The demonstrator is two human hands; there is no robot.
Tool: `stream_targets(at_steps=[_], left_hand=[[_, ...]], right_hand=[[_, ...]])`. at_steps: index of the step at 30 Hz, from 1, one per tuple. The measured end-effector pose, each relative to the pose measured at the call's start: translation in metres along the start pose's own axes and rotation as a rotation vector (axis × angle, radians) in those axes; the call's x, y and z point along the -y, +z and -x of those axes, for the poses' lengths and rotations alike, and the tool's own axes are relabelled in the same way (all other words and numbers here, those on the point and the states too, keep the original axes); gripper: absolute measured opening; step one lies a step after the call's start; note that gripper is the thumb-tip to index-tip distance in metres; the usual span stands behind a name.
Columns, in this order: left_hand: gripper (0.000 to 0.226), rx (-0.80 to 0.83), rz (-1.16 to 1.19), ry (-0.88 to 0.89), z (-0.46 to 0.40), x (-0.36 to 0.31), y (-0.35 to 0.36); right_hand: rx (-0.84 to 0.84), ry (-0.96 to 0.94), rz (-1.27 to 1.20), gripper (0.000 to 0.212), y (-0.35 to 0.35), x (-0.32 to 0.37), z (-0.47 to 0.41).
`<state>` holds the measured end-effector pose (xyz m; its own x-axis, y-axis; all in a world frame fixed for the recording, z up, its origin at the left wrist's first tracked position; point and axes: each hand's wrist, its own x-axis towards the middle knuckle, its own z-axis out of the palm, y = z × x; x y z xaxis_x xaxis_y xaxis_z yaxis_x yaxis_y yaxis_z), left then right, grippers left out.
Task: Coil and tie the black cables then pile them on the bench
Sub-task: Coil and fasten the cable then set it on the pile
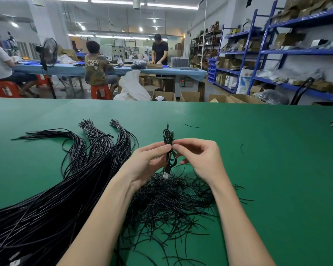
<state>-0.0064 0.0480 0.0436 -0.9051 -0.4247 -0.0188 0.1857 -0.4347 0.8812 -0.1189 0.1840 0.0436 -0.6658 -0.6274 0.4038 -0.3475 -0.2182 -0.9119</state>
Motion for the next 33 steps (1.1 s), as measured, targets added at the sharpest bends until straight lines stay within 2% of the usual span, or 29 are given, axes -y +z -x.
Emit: stream_targets(at_steps=[4, 10, 13, 15, 17, 19, 22, 26, 29, 33], left_hand=[[0.031, -0.003, 0.015, -0.022, -0.002, -0.001, -0.003], [0.026, 0.009, -0.013, -0.066, -0.001, -0.006, -0.008], [0.024, 0.007, -0.223, -0.014, 0.004, -0.011, -0.008], [0.044, -0.036, -0.401, 0.021, 0.006, -0.013, -0.009], [0.060, -0.052, -0.459, 0.019, 0.004, -0.013, -0.011], [0.062, -0.064, -0.374, -0.029, 0.003, -0.013, -0.012], [0.049, -0.023, -0.215, -0.129, 0.005, -0.015, -0.012], [0.020, -0.014, -0.111, -0.263, 0.009, -0.016, -0.014], [0.025, -0.056, -0.026, -0.301, 0.010, -0.016, -0.016], [0.026, 0.000, 0.145, -0.324, 0.011, -0.017, -0.012]], right_hand=[[-0.033, -0.088, 0.103, 0.009, 0.000, -0.002, -0.001], [0.039, -0.086, 0.223, 0.010, 0.001, -0.004, -0.001], [0.144, 0.045, 0.231, 0.015, -0.001, -0.004, -0.003], [0.226, 0.195, 0.126, 0.016, 0.000, -0.005, -0.001], [0.264, 0.321, -0.049, 0.014, 0.001, -0.003, 0.001], [0.303, 0.322, -0.069, 0.012, -0.003, 0.002, 0.002], [0.395, 0.187, 0.140, 0.004, -0.008, 0.013, 0.001], [0.332, 0.010, 0.350, 0.012, -0.005, 0.023, 0.002], [0.325, -0.079, 0.405, 0.014, -0.006, 0.027, 0.002], [0.318, -0.150, 0.423, 0.009, -0.008, 0.030, 0.003]])
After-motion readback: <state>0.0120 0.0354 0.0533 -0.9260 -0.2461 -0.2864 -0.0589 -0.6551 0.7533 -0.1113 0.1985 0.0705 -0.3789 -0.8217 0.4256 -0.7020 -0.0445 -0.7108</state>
